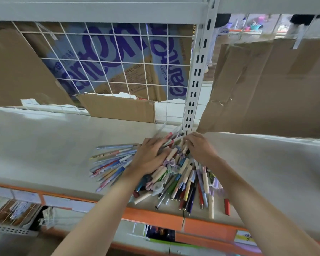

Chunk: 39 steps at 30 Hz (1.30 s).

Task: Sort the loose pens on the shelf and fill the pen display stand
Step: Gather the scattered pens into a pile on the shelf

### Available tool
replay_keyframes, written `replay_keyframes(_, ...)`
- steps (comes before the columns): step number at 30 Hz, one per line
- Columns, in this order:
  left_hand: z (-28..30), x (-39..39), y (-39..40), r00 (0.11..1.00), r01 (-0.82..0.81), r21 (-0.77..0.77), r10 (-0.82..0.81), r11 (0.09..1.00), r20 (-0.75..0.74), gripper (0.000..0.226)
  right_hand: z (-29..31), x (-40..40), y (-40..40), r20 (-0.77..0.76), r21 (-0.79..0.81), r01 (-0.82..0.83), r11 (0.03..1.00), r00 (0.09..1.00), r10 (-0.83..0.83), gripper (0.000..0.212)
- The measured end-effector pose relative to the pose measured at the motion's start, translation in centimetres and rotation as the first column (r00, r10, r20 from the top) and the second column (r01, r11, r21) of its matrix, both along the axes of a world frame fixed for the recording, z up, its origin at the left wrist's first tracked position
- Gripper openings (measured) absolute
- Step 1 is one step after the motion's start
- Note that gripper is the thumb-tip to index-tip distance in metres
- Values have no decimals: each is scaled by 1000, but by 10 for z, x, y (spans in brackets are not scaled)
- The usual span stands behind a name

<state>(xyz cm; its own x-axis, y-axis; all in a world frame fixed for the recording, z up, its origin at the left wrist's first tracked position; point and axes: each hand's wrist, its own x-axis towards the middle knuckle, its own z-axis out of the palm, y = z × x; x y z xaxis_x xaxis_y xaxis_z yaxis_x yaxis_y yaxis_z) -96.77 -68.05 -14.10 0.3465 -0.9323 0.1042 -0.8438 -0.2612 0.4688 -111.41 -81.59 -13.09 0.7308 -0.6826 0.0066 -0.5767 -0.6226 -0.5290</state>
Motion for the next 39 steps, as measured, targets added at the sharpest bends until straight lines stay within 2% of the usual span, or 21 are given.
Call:
replay_keyframes(2,0,-4,0,999,7,9,-7,1000,34,47,0,-5,1,7,-25,30,999,1000,-30,31)
replay_keyframes(6,2,-1,-3,1000,-16,-63,16,998,-5,41,2,-8,3,65,-66,65,996,996,-61,30)
replay_keyframes(8,3,6,-6,998,-57,-67,57,996,0,41,4,-7,6,132,-119,42,992,991,-26,31)
replay_keyframes(10,5,13,-11,995,-98,-16,98,995,3,43,8,-1,12,161,-195,-45,980,984,77,36)
replay_keyframes(13,9,15,-16,999,9,24,-8,1000,-36,39,10,18,21,30,-241,-237,941,968,251,42)
replay_keyframes(16,11,15,-10,992,56,-12,-57,998,-109,32,6,33,25,-128,-150,-297,943,952,280,45)
replay_keyframes(19,5,37,9,998,-59,-57,59,997,-6,32,4,33,24,-82,-157,-277,948,960,267,38)
replay_keyframes(22,-5,68,38,962,-256,-33,258,966,90,33,4,33,25,-73,-188,-301,935,954,292,31)
replay_keyframes(24,-11,82,53,938,-328,-16,328,944,113,34,3,39,27,-80,-189,-310,932,950,300,31)
replay_keyframes(31,-17,72,59,937,-311,16,304,950,170,37,8,83,28,-74,-207,-300,931,954,291,37)
replay_keyframes(36,-15,63,67,951,-259,-44,263,965,163,37,10,113,17,-306,-89,-360,929,897,318,45)
replay_keyframes(39,-15,80,81,913,-372,-45,374,927,162,40,8,115,14,-329,-121,-336,934,901,282,43)
